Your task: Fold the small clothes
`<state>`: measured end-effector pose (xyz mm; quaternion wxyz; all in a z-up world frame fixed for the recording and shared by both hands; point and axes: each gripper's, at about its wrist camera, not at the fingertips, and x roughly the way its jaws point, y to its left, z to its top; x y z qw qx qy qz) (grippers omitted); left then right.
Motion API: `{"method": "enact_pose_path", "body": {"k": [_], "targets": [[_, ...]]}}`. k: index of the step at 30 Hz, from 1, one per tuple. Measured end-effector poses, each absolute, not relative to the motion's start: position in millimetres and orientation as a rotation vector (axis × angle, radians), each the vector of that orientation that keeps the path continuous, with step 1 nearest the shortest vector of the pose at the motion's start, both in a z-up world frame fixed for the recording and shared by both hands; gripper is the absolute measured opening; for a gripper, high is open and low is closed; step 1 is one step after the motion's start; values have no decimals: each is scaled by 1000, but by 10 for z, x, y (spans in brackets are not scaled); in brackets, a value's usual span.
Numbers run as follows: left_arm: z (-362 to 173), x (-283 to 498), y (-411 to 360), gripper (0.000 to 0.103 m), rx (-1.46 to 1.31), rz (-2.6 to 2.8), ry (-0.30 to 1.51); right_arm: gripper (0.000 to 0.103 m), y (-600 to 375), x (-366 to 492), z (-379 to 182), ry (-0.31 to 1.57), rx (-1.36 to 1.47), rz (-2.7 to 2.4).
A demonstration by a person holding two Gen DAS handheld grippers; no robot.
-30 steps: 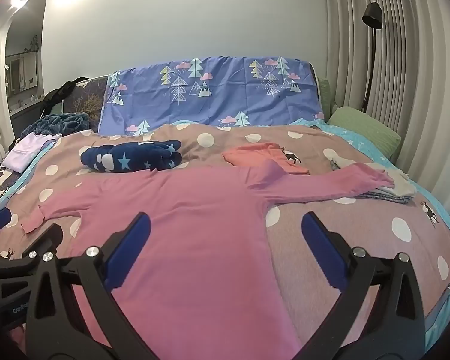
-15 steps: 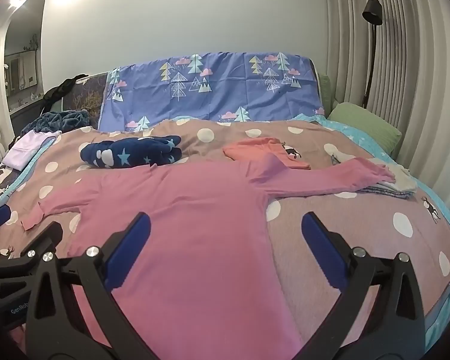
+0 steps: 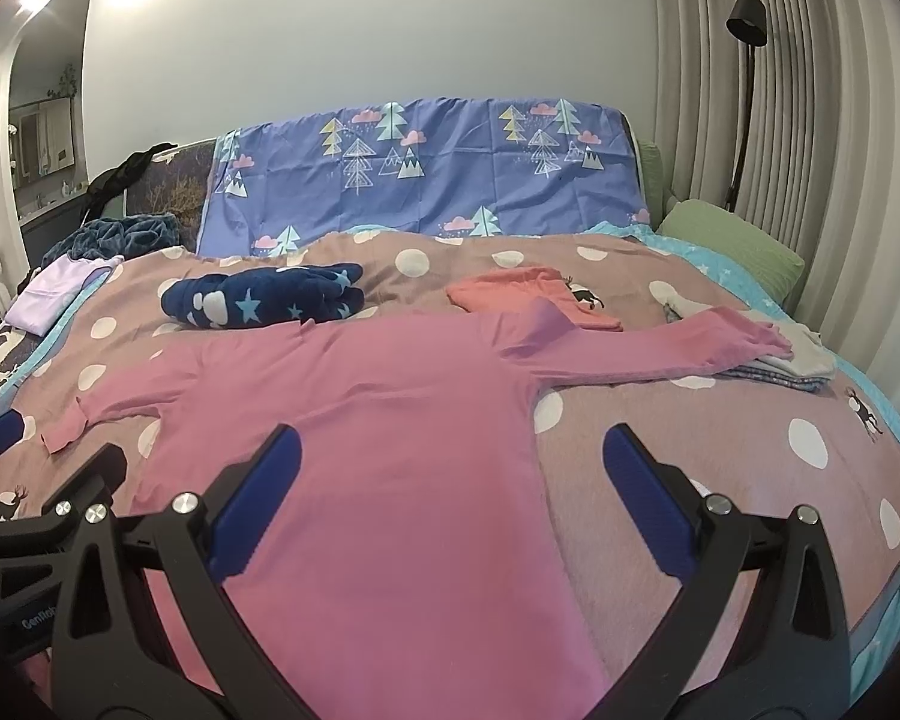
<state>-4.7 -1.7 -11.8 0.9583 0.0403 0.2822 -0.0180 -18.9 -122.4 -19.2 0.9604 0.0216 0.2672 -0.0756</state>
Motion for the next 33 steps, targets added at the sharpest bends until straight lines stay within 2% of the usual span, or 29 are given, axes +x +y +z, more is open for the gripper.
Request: {"method": "enact_pose_path", "body": {"k": [28, 33], "targets": [[-212, -53, 11, 102, 57, -69, 596, 101, -1188, -216, -169, 523, 37, -156], [-215, -56, 6, 102, 58, -69, 595, 96, -1207, -220, -171, 519, 49, -161]]}}
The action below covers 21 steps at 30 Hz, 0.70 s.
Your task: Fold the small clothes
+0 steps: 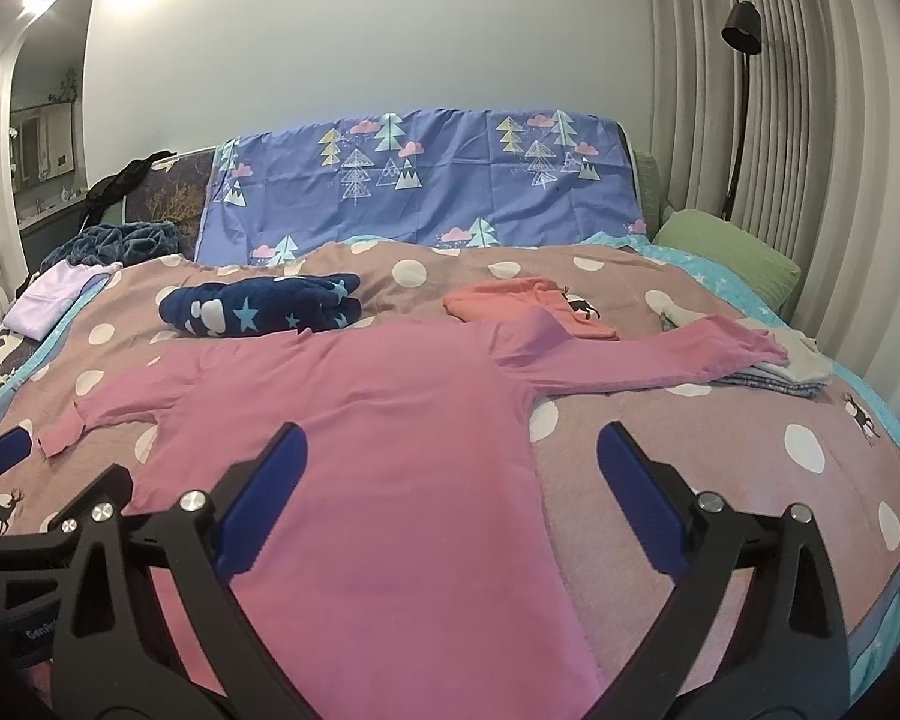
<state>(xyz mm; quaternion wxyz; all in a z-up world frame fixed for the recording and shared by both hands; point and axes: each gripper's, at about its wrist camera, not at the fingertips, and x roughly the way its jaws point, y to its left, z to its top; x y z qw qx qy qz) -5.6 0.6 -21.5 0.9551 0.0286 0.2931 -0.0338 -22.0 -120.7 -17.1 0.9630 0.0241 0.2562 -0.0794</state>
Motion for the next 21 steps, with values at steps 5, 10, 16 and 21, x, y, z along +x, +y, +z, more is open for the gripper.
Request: {"method": "enact_pose_path", "body": {"k": [5, 10, 16, 21], "targets": [[-213, -54, 8, 102, 58, -69, 596, 85, -1253, -202, -186, 521, 71, -163], [-225, -70, 12, 102, 58, -71, 600, 69, -1249, -200, -207, 524, 70, -153], [-242, -70, 24, 102, 61, -67, 600, 45, -1269, -195, -245, 530, 94, -141], [-255, -75, 35, 102, 64, -75, 604, 43, -1274, -178, -271, 538, 86, -142]]}}
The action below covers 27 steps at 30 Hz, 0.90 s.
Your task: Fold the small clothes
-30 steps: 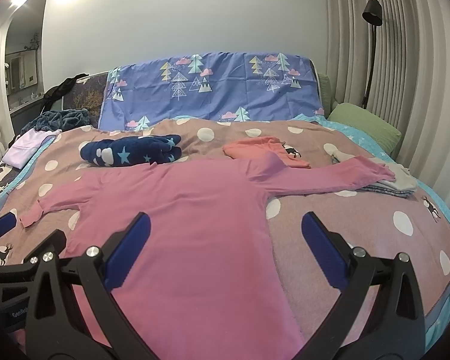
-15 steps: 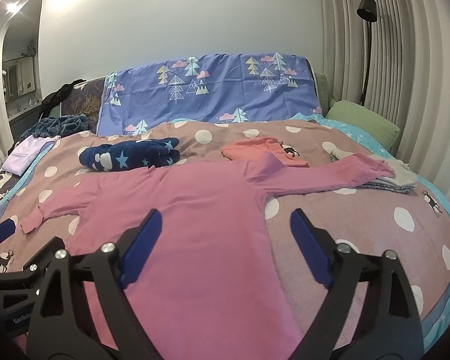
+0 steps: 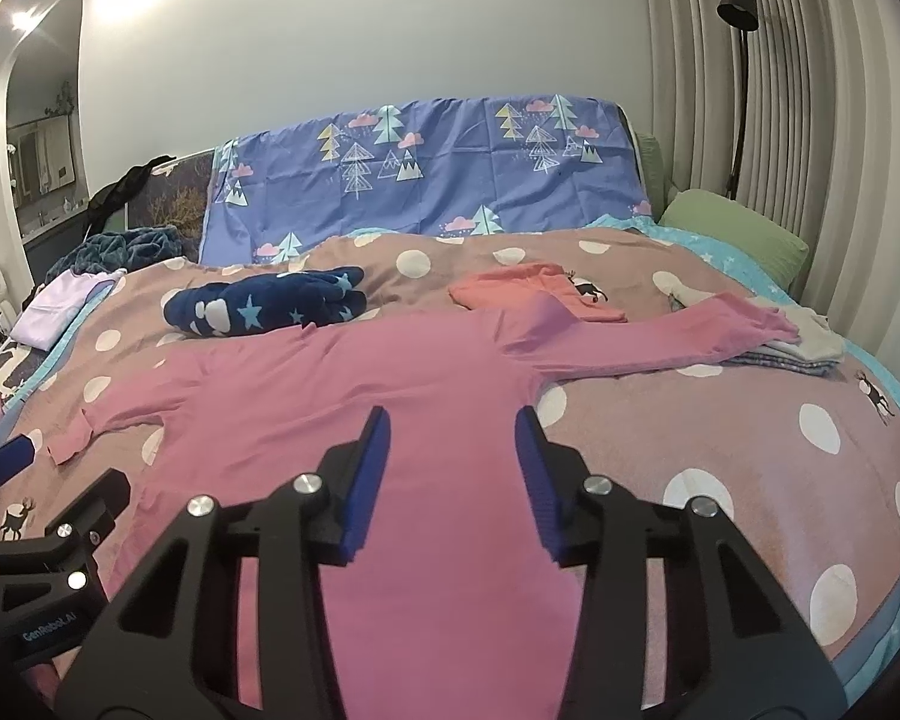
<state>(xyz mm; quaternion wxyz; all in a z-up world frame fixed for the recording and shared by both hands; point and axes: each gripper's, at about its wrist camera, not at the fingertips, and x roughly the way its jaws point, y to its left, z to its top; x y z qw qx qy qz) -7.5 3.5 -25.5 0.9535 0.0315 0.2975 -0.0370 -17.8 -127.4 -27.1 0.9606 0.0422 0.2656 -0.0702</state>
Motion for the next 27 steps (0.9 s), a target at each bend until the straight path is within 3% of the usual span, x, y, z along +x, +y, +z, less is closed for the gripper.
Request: {"method": "enact_pose_path", "body": {"k": [17, 19, 27], "targets": [[-302, 38, 32, 98, 54, -88, 635, 43, -1163, -112, -330, 539, 43, -126], [-321, 70, 46, 94, 50, -87, 642, 43, -1160, -103, -345, 541, 41, -129], [-558, 408, 429, 61, 34, -10, 713, 43, -1122, 15, -450, 599, 39, -86]]}}
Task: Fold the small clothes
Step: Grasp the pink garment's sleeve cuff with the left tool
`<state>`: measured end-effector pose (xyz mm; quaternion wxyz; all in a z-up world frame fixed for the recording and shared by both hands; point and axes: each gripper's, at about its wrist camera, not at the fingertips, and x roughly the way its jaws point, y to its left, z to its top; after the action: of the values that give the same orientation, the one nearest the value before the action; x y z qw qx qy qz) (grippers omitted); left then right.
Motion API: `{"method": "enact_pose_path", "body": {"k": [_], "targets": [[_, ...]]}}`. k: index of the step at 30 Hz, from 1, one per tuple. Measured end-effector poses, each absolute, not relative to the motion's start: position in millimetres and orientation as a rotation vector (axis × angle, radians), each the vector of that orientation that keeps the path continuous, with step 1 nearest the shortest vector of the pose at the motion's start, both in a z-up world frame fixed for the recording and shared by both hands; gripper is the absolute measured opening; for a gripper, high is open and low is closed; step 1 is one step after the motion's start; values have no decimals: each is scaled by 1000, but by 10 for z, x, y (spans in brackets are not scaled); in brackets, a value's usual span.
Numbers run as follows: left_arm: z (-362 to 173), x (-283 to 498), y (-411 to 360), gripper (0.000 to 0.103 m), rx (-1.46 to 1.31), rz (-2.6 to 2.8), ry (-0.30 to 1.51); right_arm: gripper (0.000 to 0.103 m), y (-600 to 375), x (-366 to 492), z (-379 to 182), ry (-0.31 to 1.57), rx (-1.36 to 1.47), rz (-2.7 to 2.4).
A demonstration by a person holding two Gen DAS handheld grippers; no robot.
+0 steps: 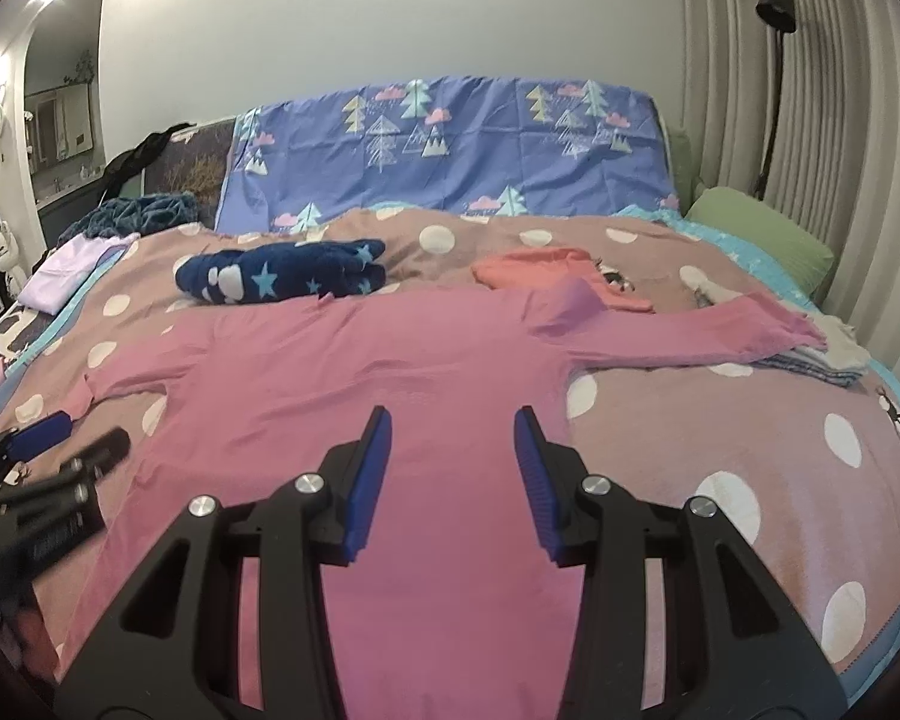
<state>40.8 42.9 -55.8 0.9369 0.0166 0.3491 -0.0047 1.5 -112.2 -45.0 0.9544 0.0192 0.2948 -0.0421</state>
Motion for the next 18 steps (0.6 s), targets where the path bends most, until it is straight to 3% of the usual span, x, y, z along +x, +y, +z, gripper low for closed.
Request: {"method": "enact_pose_path", "body": {"k": [8, 12, 18], "targets": [[-1074, 991, 1688, 59, 38, 353, 865, 46, -1075, 239, -705, 706, 20, -48], [-1220, 1226, 2124, 76, 64, 453, 892, 49, -1042, 334, -807, 743, 24, -44], [-1525, 1732, 2361, 81, 148, 464, 938, 51, -1006, 482, -938, 799, 29, -41]]}}
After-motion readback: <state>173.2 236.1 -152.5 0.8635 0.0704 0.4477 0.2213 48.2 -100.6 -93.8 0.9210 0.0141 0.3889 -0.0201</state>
